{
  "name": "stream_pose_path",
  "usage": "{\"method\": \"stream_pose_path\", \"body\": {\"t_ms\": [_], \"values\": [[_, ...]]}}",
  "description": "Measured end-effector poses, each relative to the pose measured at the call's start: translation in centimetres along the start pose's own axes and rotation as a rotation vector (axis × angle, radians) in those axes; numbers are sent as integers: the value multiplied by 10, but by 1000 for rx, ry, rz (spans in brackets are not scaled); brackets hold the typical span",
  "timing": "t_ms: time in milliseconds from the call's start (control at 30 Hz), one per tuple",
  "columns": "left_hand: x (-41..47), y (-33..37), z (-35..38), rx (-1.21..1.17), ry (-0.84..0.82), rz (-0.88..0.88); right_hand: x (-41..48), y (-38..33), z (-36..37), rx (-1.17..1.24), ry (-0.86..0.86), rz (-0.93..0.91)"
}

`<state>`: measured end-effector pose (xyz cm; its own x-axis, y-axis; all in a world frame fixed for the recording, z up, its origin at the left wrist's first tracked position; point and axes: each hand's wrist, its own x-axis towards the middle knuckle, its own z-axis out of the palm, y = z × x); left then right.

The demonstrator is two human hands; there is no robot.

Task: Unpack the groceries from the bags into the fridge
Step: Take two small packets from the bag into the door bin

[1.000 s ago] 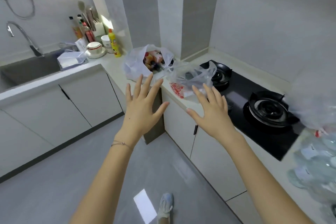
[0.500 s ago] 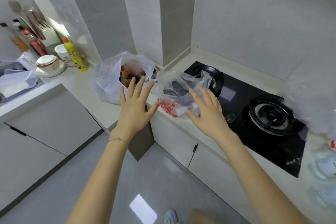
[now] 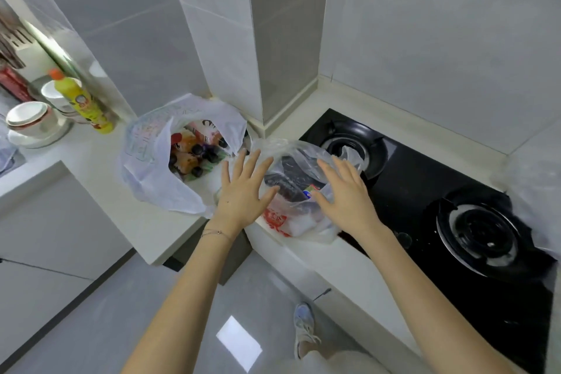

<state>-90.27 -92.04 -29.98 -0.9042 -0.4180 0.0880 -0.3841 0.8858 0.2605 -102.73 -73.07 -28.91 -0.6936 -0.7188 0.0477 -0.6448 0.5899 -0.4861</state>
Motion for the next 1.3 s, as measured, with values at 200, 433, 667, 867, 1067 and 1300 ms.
{"method": "stream_pose_path", "body": {"t_ms": [200,433,667,867,1067,1300], "values": [[46,0,34,-2,-76,-22,60,21,14,36,-67,-13],[83,0,76,-39,-240,10,78,42,40,-27,-196,-22],[104,-1,115,-20,-483,158,75,55,61,-101,-237,127],[130,-7,135,-75,-533,245,79,56,67,-47,-194,305],[137,-2,157,-32,-537,377,80,65,71,-45,-184,417],[140,1,166,-10,-501,415,84,77,86,-148,-196,455]]}}
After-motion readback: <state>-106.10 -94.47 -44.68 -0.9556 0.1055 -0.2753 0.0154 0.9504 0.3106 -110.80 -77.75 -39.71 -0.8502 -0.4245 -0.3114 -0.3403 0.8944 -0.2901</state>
